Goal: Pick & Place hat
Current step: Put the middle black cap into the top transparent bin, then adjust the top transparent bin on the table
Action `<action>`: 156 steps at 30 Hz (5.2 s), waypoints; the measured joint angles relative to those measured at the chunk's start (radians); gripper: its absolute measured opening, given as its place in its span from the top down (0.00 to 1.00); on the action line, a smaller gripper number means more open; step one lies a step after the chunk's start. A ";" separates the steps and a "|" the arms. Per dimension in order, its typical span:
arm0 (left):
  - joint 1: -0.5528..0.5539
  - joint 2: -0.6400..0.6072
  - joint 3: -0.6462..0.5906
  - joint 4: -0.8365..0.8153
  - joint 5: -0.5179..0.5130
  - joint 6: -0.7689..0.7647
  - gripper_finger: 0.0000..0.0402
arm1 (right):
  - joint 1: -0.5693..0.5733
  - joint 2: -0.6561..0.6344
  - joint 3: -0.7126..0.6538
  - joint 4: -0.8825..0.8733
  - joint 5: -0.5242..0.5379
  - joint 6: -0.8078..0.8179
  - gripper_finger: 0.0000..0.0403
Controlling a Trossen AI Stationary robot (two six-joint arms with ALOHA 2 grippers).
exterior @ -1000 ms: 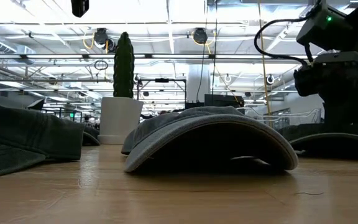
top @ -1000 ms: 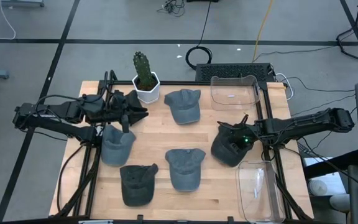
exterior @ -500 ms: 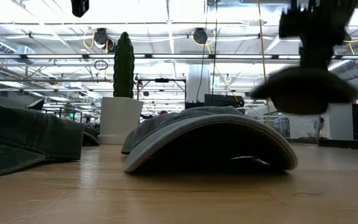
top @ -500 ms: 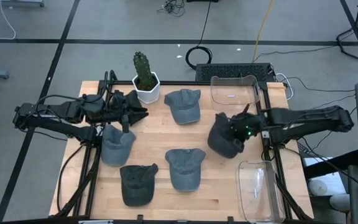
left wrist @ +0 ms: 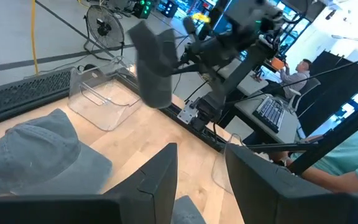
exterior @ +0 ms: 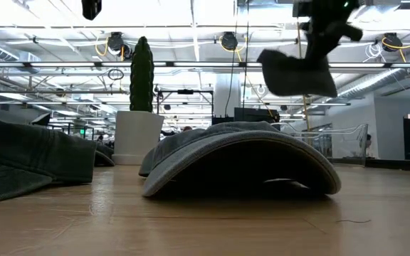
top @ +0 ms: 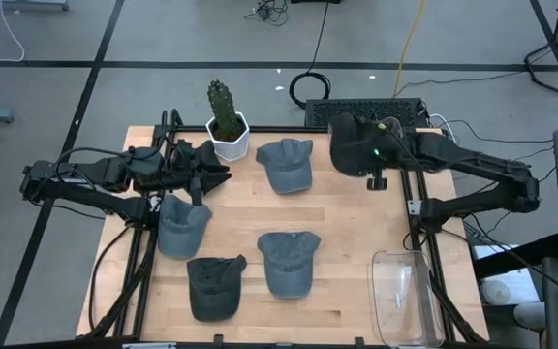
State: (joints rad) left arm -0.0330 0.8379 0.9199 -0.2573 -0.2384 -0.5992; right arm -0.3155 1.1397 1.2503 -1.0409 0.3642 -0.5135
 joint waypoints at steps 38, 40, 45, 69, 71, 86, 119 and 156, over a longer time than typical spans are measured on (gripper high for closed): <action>-0.002 0.000 0.000 0.000 -0.043 -0.076 0.63 | -0.552 0.332 0.000 0.076 -0.341 -0.362 0.99; -0.002 0.000 0.000 0.000 -0.043 -0.077 0.63 | -0.552 0.340 -0.001 0.076 -0.339 -0.358 0.97; -0.003 0.000 0.000 0.000 -0.043 -0.078 0.63 | -0.552 0.348 -0.001 0.071 -0.340 -0.351 0.93; -0.028 0.000 0.000 -0.001 -0.052 -0.052 0.63 | -0.633 0.297 -0.001 0.436 -0.431 0.551 0.77; -0.028 0.000 0.000 -0.002 -0.052 -0.050 0.63 | -0.659 0.333 -0.001 0.436 -0.475 0.676 0.77; -0.028 0.000 0.000 -0.003 -0.052 -0.024 0.63 | -0.684 0.444 0.000 0.478 -0.526 0.846 0.77; -0.028 0.000 0.000 -0.005 -0.053 -0.002 0.63 | -0.691 0.322 -0.094 0.363 -0.462 0.754 0.77; -0.028 0.000 0.000 -0.005 -0.054 -0.024 0.63 | -0.336 -0.017 -0.216 0.094 -0.526 0.935 0.79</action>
State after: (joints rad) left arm -0.0612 0.8376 0.9195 -0.2623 -0.2920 -0.6233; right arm -0.6514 1.1226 1.0342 -0.9473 -0.1619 0.4217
